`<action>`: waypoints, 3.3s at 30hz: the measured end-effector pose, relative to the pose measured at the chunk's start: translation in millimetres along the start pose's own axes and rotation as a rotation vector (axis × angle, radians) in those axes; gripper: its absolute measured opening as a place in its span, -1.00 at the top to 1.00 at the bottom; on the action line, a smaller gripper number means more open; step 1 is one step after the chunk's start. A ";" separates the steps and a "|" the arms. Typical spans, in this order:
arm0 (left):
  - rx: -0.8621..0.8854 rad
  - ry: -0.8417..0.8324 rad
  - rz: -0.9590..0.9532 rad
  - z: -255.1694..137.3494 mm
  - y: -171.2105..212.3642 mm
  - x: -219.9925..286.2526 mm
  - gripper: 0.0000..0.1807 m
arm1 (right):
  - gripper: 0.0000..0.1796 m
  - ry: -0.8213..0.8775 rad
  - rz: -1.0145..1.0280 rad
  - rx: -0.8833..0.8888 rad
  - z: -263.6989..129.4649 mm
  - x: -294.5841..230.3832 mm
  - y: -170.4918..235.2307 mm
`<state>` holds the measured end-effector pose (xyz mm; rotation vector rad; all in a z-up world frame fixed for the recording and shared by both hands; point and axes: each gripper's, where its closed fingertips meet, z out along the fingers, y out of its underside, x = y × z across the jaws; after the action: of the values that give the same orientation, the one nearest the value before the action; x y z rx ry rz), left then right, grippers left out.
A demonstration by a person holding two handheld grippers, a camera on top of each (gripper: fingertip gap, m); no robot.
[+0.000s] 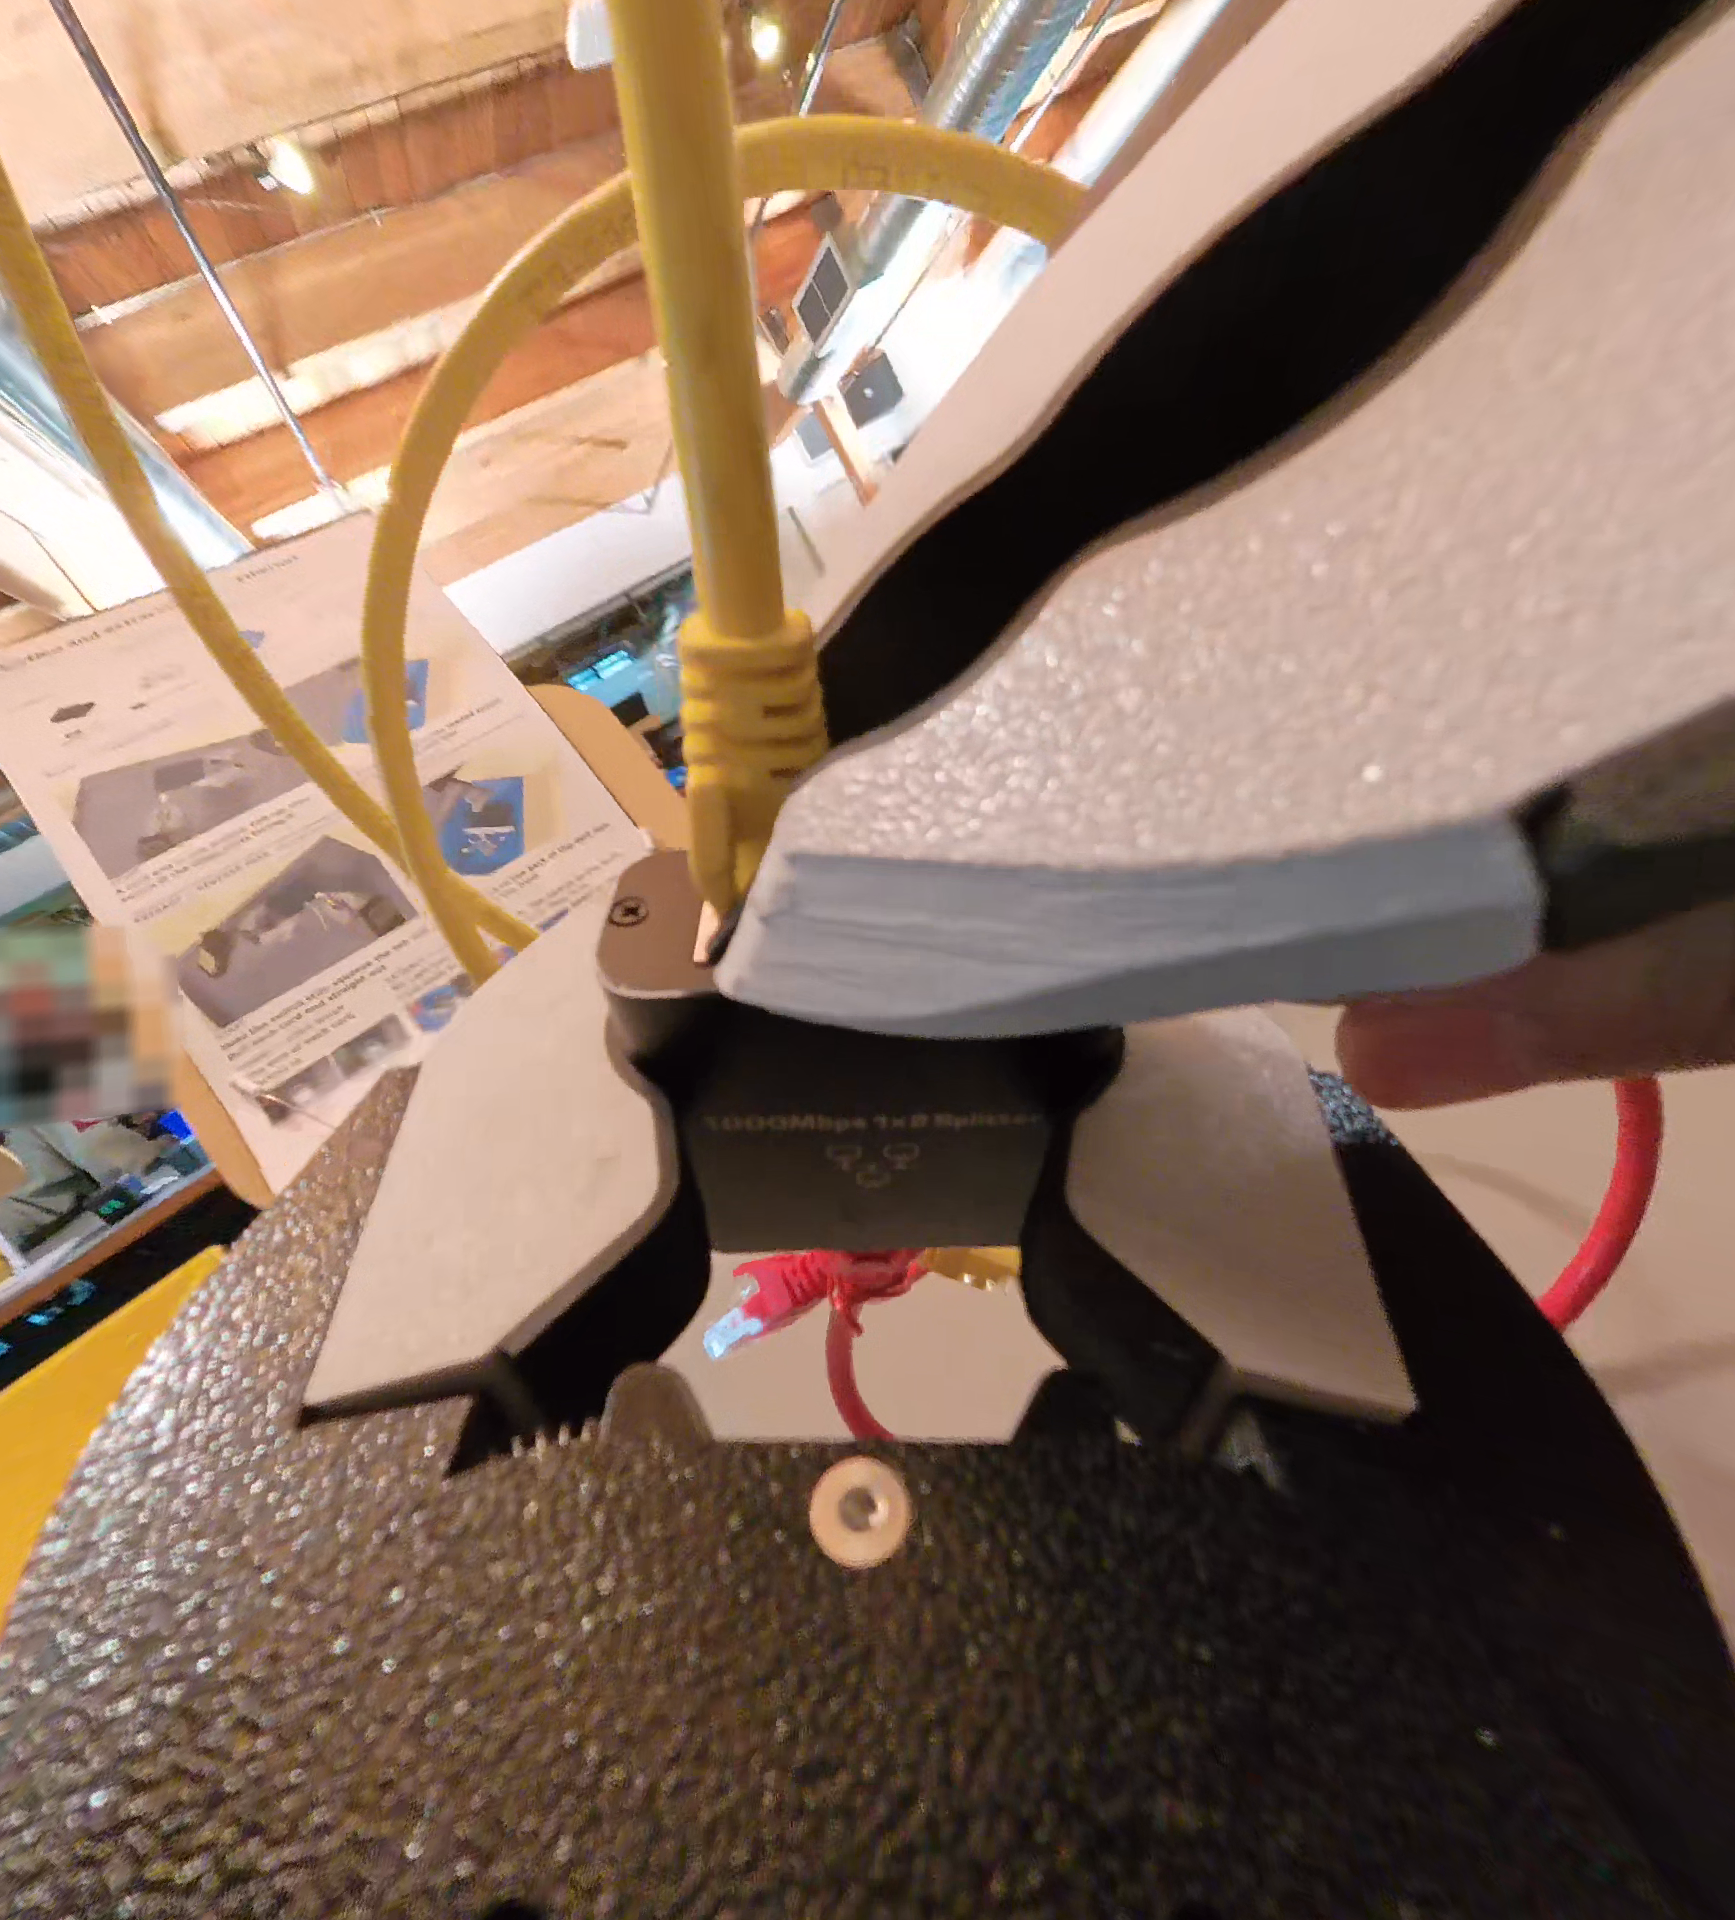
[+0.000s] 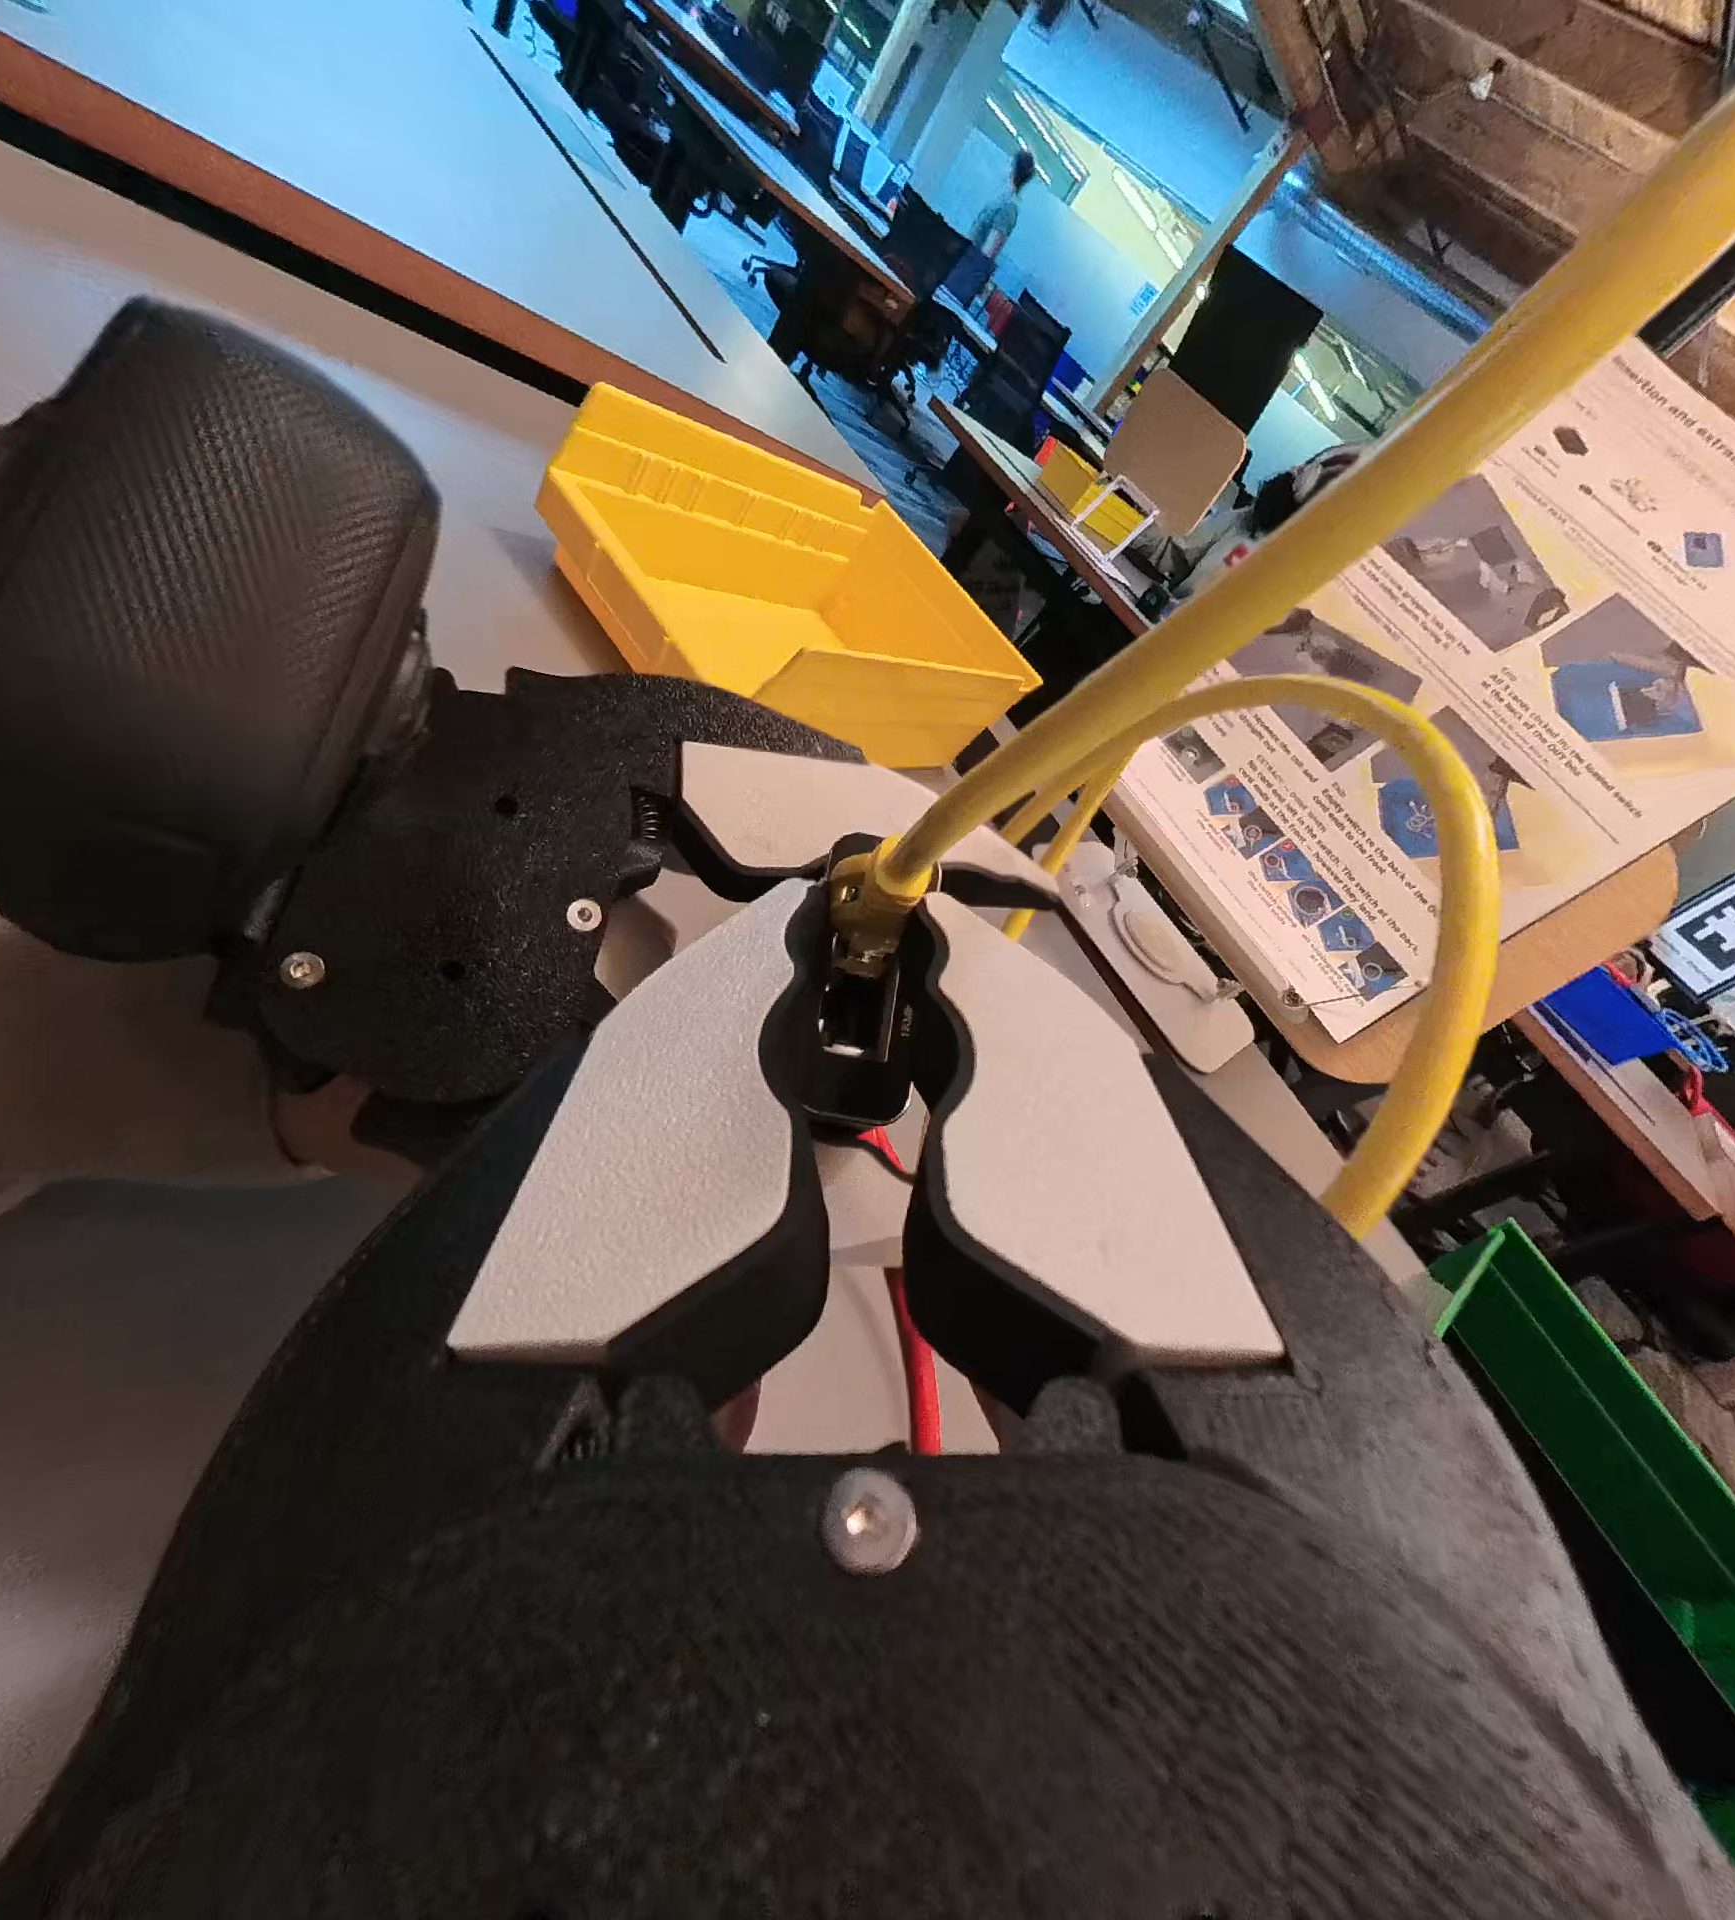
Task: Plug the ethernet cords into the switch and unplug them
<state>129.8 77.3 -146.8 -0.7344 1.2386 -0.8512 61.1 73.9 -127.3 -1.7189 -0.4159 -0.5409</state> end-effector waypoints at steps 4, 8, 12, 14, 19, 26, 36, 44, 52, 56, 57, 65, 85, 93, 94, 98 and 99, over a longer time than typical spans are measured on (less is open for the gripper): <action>-0.040 0.075 -0.077 5.1 10.6 7.6 0.17 | 0.83 0.003 0.003 -0.040 6.7 3.6 9.1; -0.047 0.102 -0.145 7.2 15.5 6.3 0.16 | 0.83 0.001 -0.046 -0.095 14.7 5.2 10.3; -0.046 0.129 -0.210 9.0 20.1 6.5 0.17 | 0.83 -0.012 -0.078 -0.154 21.3 6.0 13.3; -0.044 0.147 -0.239 9.5 22.0 7.4 0.17 | 0.83 -0.012 -0.114 -0.176 23.9 6.2 14.5; -0.065 0.191 -0.282 12.1 26.9 14.4 0.17 | 0.83 -0.018 -0.141 -0.216 25.2 8.3 21.9; -0.095 0.291 -0.327 17.3 31.3 29.4 0.17 | 0.83 -0.035 -0.165 -0.246 23.8 14.3 33.5; -0.199 0.414 -0.349 32.3 41.8 41.6 0.16 | 0.83 -0.052 -0.072 -0.256 27.0 33.1 49.7; -0.269 0.460 -0.354 83.6 66.5 0.7 0.17 | 0.84 -0.079 -0.074 -0.248 81.1 84.7 58.9; -0.326 0.408 -0.432 117.7 124.8 -44.2 0.17 | 0.84 -0.140 -0.063 -0.217 155.1 103.4 81.8; -0.371 0.377 -0.453 120.2 140.6 -56.3 0.17 | 0.84 -0.185 -0.064 -0.188 172.9 104.0 84.7; -0.375 0.376 -0.461 120.1 143.2 -58.2 0.17 | 0.84 -0.195 -0.065 -0.189 176.2 103.2 85.2; -0.429 0.344 -0.415 117.9 152.5 -62.2 0.16 | 0.84 -0.217 -0.062 -0.131 180.2 100.6 87.3; -0.397 0.284 -0.377 114.5 149.9 -67.5 0.16 | 0.84 -0.229 -0.072 -0.107 178.8 96.7 82.5; -0.389 0.260 -0.344 114.9 150.0 -69.5 0.16 | 0.85 -0.252 -0.010 -0.093 178.2 96.9 81.9; -0.387 0.259 -0.345 114.8 150.1 -69.5 0.16 | 0.85 -0.253 -0.012 -0.095 178.3 96.6 81.9; -0.381 0.286 -0.380 114.0 150.0 -67.3 0.16 | 0.85 -0.223 -0.098 -0.134 179.1 95.8 82.0; -0.383 0.294 -0.389 113.8 149.8 -66.6 0.16 | 0.85 -0.220 -0.114 -0.141 179.2 95.6 81.9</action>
<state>256.5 212.7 -220.9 -1.2182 1.5728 -1.0793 208.3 230.4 -169.6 -1.9070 -0.6485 -0.4727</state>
